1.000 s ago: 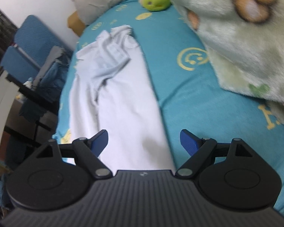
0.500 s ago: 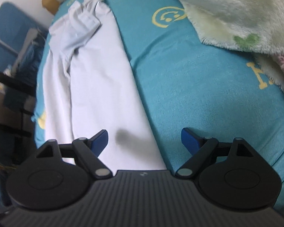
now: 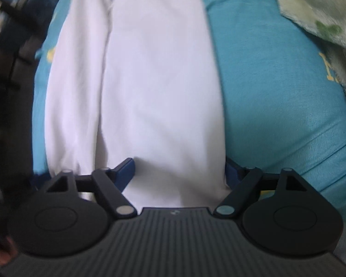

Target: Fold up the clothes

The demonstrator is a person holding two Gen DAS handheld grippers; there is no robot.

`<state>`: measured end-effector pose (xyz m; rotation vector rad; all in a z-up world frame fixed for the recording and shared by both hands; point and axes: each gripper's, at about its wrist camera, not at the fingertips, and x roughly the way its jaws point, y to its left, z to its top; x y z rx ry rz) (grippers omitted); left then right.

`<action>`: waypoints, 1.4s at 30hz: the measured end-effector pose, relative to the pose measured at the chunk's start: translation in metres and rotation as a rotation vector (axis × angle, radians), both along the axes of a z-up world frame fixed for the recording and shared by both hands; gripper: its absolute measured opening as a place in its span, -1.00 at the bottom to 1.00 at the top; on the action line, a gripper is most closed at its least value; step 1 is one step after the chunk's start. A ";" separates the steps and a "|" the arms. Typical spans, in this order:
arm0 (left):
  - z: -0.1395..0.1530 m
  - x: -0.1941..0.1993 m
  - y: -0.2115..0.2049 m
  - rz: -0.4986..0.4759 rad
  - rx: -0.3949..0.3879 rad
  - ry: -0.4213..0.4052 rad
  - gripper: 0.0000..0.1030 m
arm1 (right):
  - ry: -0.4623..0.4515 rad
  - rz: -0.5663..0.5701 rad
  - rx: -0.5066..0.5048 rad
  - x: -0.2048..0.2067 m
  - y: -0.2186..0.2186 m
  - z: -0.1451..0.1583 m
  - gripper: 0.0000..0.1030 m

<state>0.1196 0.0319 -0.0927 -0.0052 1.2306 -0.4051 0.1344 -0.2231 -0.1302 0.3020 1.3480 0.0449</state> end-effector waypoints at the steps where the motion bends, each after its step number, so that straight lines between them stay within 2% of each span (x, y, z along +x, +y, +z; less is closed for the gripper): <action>1: 0.004 -0.002 0.002 0.006 -0.011 -0.015 -0.70 | -0.006 0.020 -0.015 -0.004 0.004 0.002 0.19; 3: 0.012 -0.007 0.005 0.017 -0.032 -0.046 -0.73 | -0.019 0.035 -0.036 -0.013 0.008 0.006 -0.73; 4: 0.016 -0.009 0.006 0.023 -0.043 -0.062 -0.74 | -0.029 0.031 -0.026 -0.017 0.007 0.009 -0.79; 6: 0.025 -0.013 0.010 0.035 -0.073 -0.093 -0.75 | -0.083 0.016 -0.013 -0.022 0.002 0.021 -0.80; 8: 0.042 -0.014 0.018 0.057 -0.173 -0.124 -0.76 | -0.152 -0.049 0.018 -0.027 -0.010 0.038 -0.81; 11: 0.070 -0.013 0.033 0.115 -0.271 -0.158 -0.77 | -0.245 -0.114 0.114 -0.033 -0.025 0.069 -0.82; 14: 0.102 -0.012 0.049 0.166 -0.350 -0.208 -0.78 | -0.336 -0.161 0.252 -0.035 -0.032 0.101 -0.83; 19: 0.169 -0.029 0.062 0.187 -0.475 -0.314 -0.79 | -0.477 -0.194 0.383 -0.042 -0.055 0.160 -0.83; 24: 0.219 -0.079 0.061 0.168 -0.475 -0.402 -0.79 | -0.577 -0.160 0.411 -0.077 -0.058 0.201 -0.83; 29: 0.237 -0.139 0.061 0.142 -0.487 -0.452 -0.79 | -0.619 -0.129 0.430 -0.123 -0.063 0.212 -0.83; 32: 0.241 -0.152 0.053 0.148 -0.452 -0.492 -0.79 | -0.634 -0.125 0.422 -0.133 -0.062 0.211 -0.83; 35: 0.240 -0.139 0.040 0.164 -0.429 -0.492 -0.79 | -0.630 -0.136 0.385 -0.122 -0.061 0.208 -0.83; 42: 0.218 -0.058 0.015 0.145 -0.300 -0.499 -0.78 | -0.580 -0.170 0.400 -0.049 -0.070 0.179 -0.83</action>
